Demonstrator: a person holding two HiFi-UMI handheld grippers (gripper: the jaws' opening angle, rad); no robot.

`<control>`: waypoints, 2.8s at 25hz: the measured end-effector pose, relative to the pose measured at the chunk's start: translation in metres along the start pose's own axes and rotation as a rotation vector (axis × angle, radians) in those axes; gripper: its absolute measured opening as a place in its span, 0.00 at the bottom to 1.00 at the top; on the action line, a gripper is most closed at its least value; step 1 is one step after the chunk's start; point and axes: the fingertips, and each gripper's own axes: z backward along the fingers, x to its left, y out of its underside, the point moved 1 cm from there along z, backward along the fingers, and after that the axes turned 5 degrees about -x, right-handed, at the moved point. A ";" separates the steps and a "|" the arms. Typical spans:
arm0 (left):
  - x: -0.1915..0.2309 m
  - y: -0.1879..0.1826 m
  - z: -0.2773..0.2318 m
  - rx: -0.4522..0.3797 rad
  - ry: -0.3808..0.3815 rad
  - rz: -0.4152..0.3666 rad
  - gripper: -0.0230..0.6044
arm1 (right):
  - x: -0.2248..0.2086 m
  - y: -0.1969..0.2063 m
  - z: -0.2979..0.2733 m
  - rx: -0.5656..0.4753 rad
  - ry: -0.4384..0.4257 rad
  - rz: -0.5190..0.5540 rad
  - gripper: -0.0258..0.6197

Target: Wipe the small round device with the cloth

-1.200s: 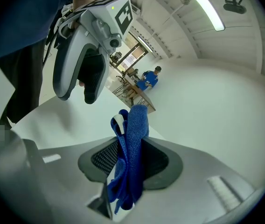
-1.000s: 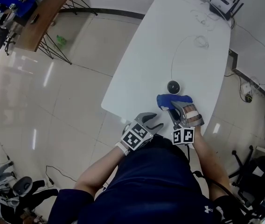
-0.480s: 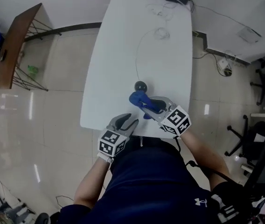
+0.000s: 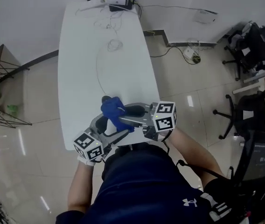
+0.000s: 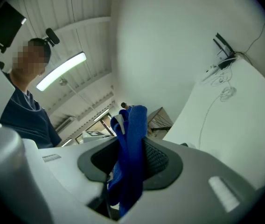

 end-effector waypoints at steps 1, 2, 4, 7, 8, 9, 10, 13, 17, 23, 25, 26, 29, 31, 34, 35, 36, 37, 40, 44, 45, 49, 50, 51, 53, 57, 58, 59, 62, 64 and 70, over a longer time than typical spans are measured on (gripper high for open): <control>-0.006 -0.001 -0.008 0.011 0.050 -0.001 0.74 | 0.006 -0.003 0.004 0.008 -0.039 0.000 0.27; -0.011 -0.003 -0.017 0.025 0.100 -0.007 0.74 | 0.011 -0.007 0.008 0.012 -0.072 -0.002 0.27; -0.018 -0.012 -0.028 0.036 0.192 -0.020 0.72 | 0.014 -0.019 0.009 0.005 -0.115 -0.028 0.27; -0.015 -0.032 -0.024 -0.010 0.234 0.004 0.47 | 0.013 -0.033 -0.006 -0.022 -0.142 -0.068 0.27; -0.011 -0.036 -0.020 -0.024 0.219 0.022 0.44 | 0.012 -0.035 -0.011 -0.031 -0.143 -0.077 0.27; -0.006 -0.038 -0.018 -0.032 0.197 0.038 0.41 | 0.010 -0.036 -0.016 -0.036 -0.139 -0.082 0.27; -0.001 -0.037 -0.015 -0.032 0.172 0.051 0.38 | 0.008 -0.036 -0.019 -0.037 -0.130 -0.083 0.28; 0.016 -0.025 -0.014 0.002 0.081 0.081 0.36 | -0.003 -0.028 -0.026 -0.017 -0.079 -0.048 0.30; 0.034 -0.002 -0.007 0.105 -0.054 0.083 0.31 | -0.015 -0.014 -0.028 0.009 -0.005 0.013 0.39; 0.082 0.038 0.027 0.313 -0.283 0.134 0.28 | -0.056 -0.037 -0.006 -0.135 0.152 -0.042 0.36; 0.084 0.053 0.030 0.379 -0.269 0.177 0.28 | -0.067 -0.035 0.000 -0.142 0.201 -0.045 0.31; 0.082 0.058 0.026 0.409 -0.242 0.183 0.28 | -0.071 -0.033 0.002 -0.146 0.223 -0.048 0.30; 0.078 0.064 0.009 0.484 -0.153 0.161 0.28 | -0.083 -0.031 0.009 -0.178 0.282 -0.066 0.26; 0.078 0.063 -0.003 0.516 -0.084 0.168 0.28 | -0.087 -0.029 0.013 -0.200 0.307 -0.082 0.25; 0.088 0.061 -0.008 0.536 0.016 0.275 0.28 | -0.091 -0.025 0.019 -0.210 0.329 -0.102 0.24; 0.095 0.058 -0.006 0.531 0.031 0.323 0.28 | -0.092 -0.024 0.021 -0.209 0.335 -0.104 0.24; 0.102 0.054 -0.003 0.518 0.045 0.375 0.28 | -0.092 -0.024 0.023 -0.210 0.340 -0.105 0.24; 0.107 0.050 0.001 0.499 0.063 0.432 0.28 | -0.092 -0.024 0.026 -0.214 0.344 -0.106 0.24; 0.115 0.040 0.018 0.429 0.154 0.623 0.28 | -0.091 -0.025 0.031 -0.236 0.356 -0.115 0.24; 0.124 0.047 0.040 0.364 0.249 0.816 0.28 | -0.089 -0.025 0.029 -0.241 0.364 -0.122 0.24; 0.126 0.053 0.043 0.358 0.266 0.852 0.28 | -0.089 -0.025 0.028 -0.240 0.366 -0.124 0.24; 0.133 0.072 0.048 0.340 0.290 0.983 0.28 | -0.089 -0.027 0.024 -0.240 0.375 -0.132 0.24; 0.138 0.077 0.047 0.338 0.283 0.997 0.28 | -0.089 -0.028 0.023 -0.239 0.376 -0.133 0.24; 0.145 0.082 0.046 0.342 0.272 1.004 0.28 | -0.090 -0.029 0.022 -0.238 0.376 -0.135 0.24; 0.157 0.095 0.044 0.376 0.228 1.020 0.28 | -0.093 -0.032 0.019 -0.240 0.373 -0.136 0.24; 0.177 0.123 0.043 0.493 0.034 1.003 0.28 | -0.092 -0.030 0.017 -0.250 0.370 -0.137 0.23; 0.179 0.125 0.044 0.499 -0.011 0.981 0.28 | -0.091 -0.029 0.017 -0.253 0.368 -0.136 0.23; 0.181 0.125 0.045 0.499 -0.057 0.945 0.28 | -0.090 -0.028 0.018 -0.254 0.367 -0.135 0.23; 0.189 0.113 0.052 0.515 -0.236 0.713 0.29 | -0.088 -0.029 0.021 -0.261 0.366 -0.130 0.23; 0.193 0.099 0.054 0.530 -0.349 0.529 0.29 | -0.090 -0.030 0.025 -0.270 0.368 -0.130 0.22; 0.200 0.060 0.035 0.638 -0.531 -0.055 0.29 | -0.092 -0.026 0.031 -0.277 0.371 -0.133 0.21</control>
